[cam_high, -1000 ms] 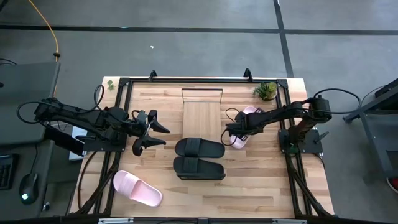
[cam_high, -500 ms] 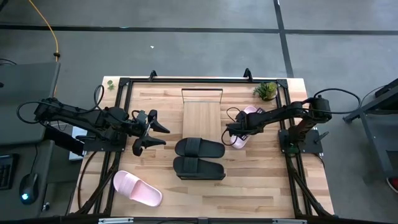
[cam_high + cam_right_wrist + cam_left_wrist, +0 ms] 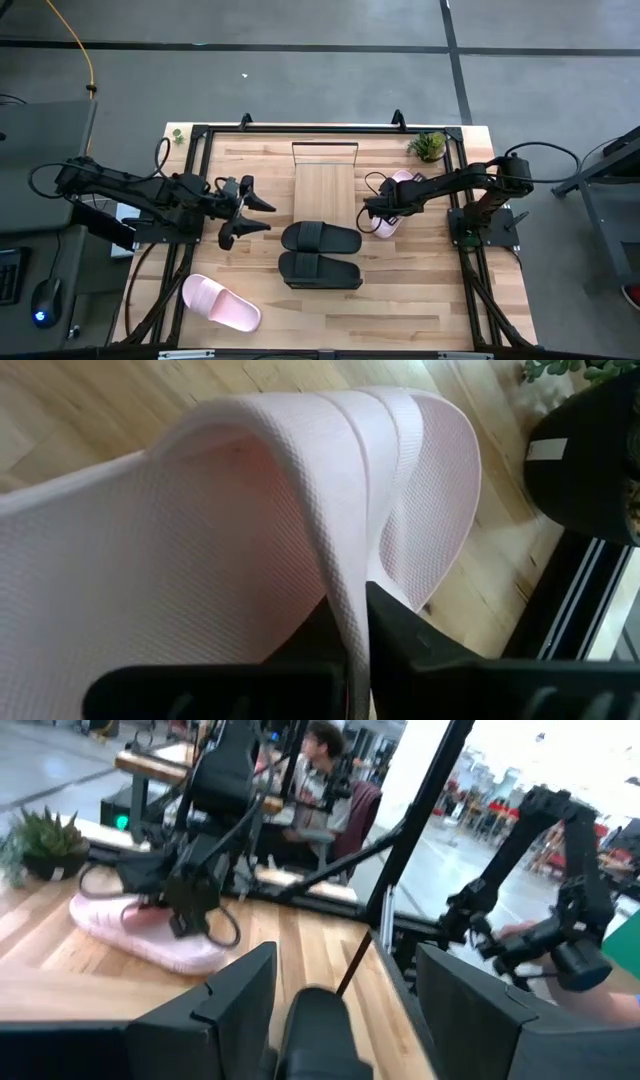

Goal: Pick and place slides into the shelf
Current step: Put the top pink slipper on the shelf

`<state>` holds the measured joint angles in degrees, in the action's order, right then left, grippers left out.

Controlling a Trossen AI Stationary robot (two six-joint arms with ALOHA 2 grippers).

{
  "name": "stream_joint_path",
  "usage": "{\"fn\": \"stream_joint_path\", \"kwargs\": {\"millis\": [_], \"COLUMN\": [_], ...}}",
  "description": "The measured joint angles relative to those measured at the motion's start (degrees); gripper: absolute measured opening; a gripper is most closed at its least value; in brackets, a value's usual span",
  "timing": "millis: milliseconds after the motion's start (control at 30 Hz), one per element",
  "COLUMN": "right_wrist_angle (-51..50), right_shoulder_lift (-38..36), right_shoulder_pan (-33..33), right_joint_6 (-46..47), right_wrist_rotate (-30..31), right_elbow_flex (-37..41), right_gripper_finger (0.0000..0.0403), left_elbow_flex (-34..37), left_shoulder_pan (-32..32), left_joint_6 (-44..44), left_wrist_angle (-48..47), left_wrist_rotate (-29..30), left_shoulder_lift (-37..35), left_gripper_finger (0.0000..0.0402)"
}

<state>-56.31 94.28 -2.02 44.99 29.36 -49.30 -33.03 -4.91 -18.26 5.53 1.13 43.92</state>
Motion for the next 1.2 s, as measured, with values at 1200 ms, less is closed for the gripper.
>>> {"fn": "stream_joint_path", "kwargs": {"millis": [1200], "right_wrist_angle": [-16.71], "right_shoulder_lift": [-0.31], "right_shoulder_pan": [5.38], "right_joint_6": [4.59], "right_wrist_rotate": [1.62], "right_elbow_flex": [-12.61], "right_gripper_finger": [0.0000], "left_elbow_flex": [0.00], "left_shoulder_pan": [0.02], "left_joint_6": [5.08], "left_wrist_angle": [-4.67], "left_wrist_rotate": [7.54], "left_shoulder_lift": [4.19], "left_gripper_finger": [0.0223]}}
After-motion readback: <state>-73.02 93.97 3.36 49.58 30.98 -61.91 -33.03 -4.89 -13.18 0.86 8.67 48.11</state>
